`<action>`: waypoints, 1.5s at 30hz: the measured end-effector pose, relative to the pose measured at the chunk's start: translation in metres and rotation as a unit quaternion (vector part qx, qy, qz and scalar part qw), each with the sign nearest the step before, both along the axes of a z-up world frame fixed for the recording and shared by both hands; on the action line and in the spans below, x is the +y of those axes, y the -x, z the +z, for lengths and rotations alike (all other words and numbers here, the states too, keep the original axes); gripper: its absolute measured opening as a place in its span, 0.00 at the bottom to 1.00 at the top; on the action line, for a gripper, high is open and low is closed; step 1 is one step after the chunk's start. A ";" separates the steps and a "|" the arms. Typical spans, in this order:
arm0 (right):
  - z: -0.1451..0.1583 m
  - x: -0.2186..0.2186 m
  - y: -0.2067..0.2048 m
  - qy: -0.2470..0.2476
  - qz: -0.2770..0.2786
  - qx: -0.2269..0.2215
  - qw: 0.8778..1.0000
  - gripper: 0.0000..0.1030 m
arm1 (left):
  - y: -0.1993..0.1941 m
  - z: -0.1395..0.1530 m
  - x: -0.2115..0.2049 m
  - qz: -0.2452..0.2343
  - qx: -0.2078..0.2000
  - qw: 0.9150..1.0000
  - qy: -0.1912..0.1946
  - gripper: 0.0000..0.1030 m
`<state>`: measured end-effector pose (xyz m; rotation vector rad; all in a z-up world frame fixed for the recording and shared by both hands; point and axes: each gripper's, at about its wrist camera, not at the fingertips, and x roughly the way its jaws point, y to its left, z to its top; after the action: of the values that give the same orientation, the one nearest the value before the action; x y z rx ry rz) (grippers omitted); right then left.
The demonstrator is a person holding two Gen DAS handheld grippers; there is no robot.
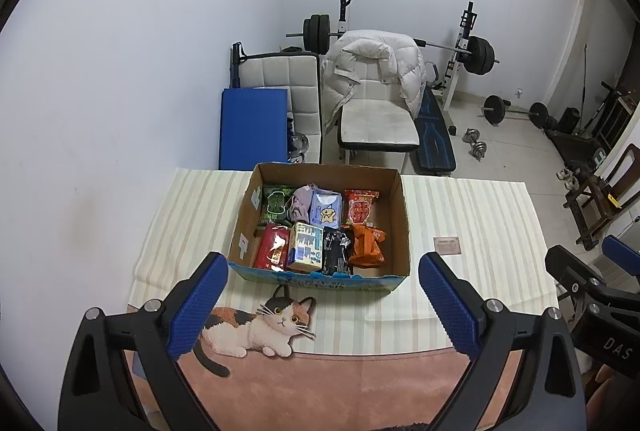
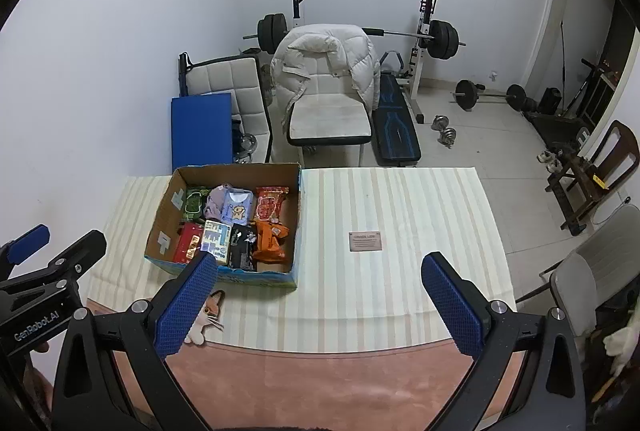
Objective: Organize soft objects
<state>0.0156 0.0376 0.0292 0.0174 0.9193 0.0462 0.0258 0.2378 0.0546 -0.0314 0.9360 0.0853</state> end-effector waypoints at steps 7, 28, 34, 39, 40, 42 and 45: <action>0.000 -0.001 0.000 0.004 0.000 -0.002 1.000 1.00 | 0.001 -0.002 0.002 0.001 0.000 1.000 0.001 0.95; 0.002 -0.007 0.003 0.009 0.008 -0.001 1.000 1.00 | 0.004 -0.006 0.005 0.004 0.002 1.000 0.000 0.95; 0.001 -0.012 0.006 0.006 0.007 -0.001 1.000 1.00 | 0.005 -0.007 0.006 0.004 0.002 1.000 0.000 0.95; 0.001 -0.012 0.007 0.007 0.008 -0.002 1.000 1.00 | 0.006 -0.007 0.006 0.004 0.001 1.000 0.001 0.95; 0.001 -0.012 0.008 0.008 0.008 -0.002 1.000 1.00 | 0.007 -0.007 0.007 0.004 0.001 1.000 0.001 0.95; 0.002 -0.014 0.008 0.009 0.009 -0.003 1.000 1.00 | 0.006 -0.007 0.007 0.004 0.001 1.000 0.002 0.95; 0.002 -0.013 0.008 0.009 0.010 -0.003 1.000 1.00 | 0.006 -0.007 0.007 0.004 0.002 1.000 0.001 0.95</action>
<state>0.0077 0.0244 0.0313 -0.0082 0.9145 0.0556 0.0195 0.2445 0.0473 -0.0367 0.9404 0.0911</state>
